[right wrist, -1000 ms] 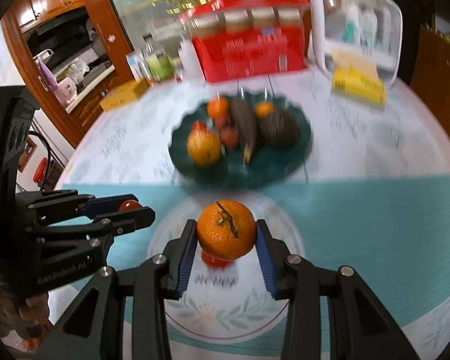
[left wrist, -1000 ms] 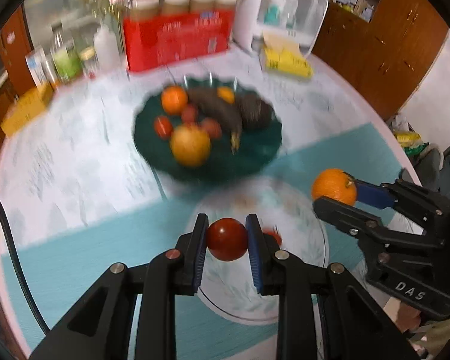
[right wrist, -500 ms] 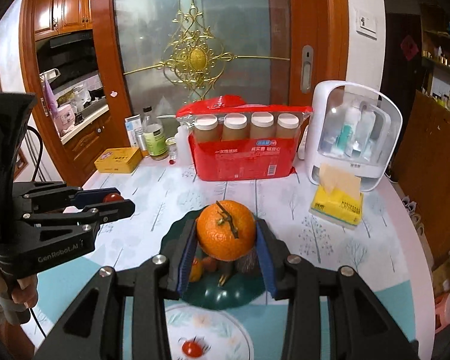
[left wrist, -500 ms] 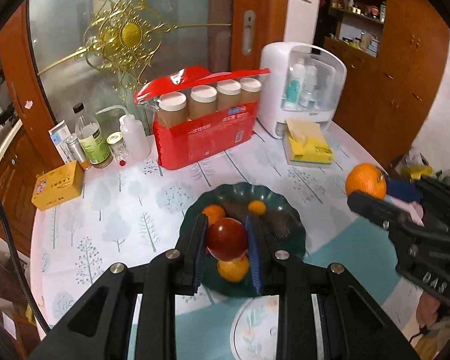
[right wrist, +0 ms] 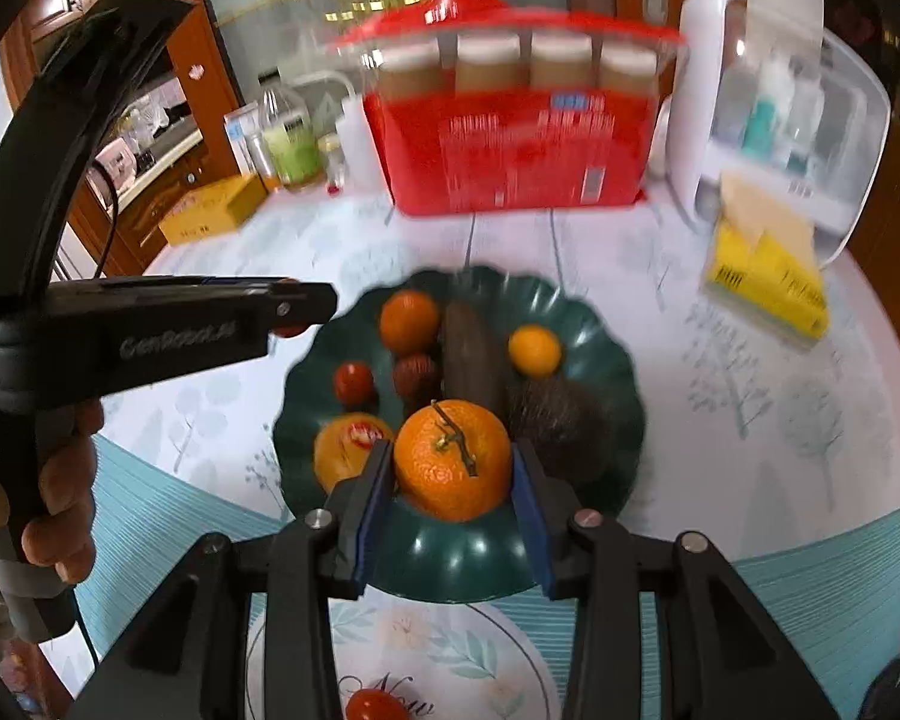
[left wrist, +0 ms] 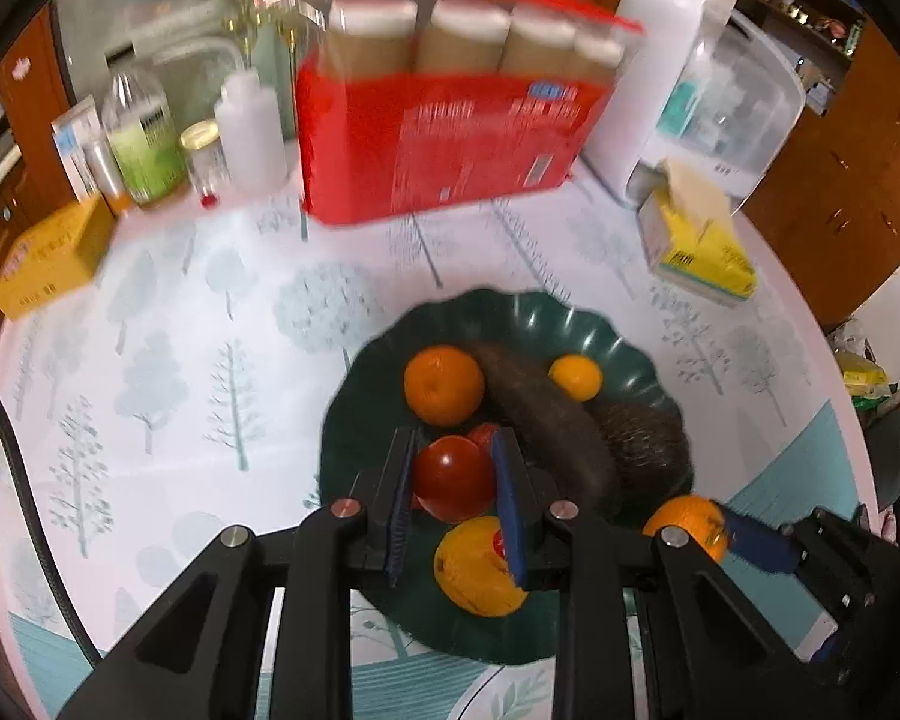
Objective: Organize fruits
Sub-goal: 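Carry the tomato with the left gripper while the right carries the orange to the green plate, then open the left gripper on the green plate while the right releases the orange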
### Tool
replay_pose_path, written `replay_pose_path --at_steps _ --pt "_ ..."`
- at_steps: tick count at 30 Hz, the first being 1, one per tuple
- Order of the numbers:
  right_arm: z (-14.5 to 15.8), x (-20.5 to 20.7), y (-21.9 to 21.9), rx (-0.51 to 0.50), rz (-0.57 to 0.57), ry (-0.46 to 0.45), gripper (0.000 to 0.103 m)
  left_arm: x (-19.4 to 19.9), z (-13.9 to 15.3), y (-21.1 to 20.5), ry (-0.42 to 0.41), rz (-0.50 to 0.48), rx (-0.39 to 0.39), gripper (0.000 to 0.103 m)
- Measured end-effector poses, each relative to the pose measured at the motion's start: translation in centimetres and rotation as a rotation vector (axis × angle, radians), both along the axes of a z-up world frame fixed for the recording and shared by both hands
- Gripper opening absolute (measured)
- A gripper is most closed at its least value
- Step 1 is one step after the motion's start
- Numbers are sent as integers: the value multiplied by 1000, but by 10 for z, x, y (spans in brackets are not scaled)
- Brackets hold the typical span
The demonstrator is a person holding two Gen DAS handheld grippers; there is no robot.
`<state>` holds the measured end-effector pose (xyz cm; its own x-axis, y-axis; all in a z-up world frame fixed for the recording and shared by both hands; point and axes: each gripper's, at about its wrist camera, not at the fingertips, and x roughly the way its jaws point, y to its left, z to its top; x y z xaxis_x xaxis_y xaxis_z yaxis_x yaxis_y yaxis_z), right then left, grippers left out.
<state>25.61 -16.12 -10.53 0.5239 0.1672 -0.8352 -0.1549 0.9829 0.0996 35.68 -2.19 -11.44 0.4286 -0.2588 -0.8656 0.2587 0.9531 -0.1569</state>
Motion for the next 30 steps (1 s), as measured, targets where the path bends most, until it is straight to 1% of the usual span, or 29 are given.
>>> replay_pose_path --at_steps 4,10,15,17,20,22,24,26,28,30 --pt "-26 0 3 17 3 43 39 5 -25 -6 39 -6 12 24" --pt "-46 -5 14 0 35 48 39 8 -54 -7 87 -4 20 24" --pt "-56 -5 22 -27 53 47 40 6 -57 -8 75 -15 28 24" --pt "-58 -4 23 -31 57 51 40 5 -56 -8 73 -19 34 26" --pt "-59 -3 23 -27 55 55 40 2 -55 -7 67 -21 40 38" --pt "-57 -3 22 -22 52 44 41 0 -53 -6 62 -19 40 54" --pt "-51 -6 21 -20 51 22 46 -3 -50 -4 55 -12 36 55" --pt "-47 -8 20 -24 50 0 48 -5 -48 -2 58 -8 29 56" --pt "-43 -9 19 -26 47 -8 49 -7 -44 1 57 2 24 63" --pt "-42 -8 17 -22 44 -10 49 -10 -40 3 48 11 24 67"
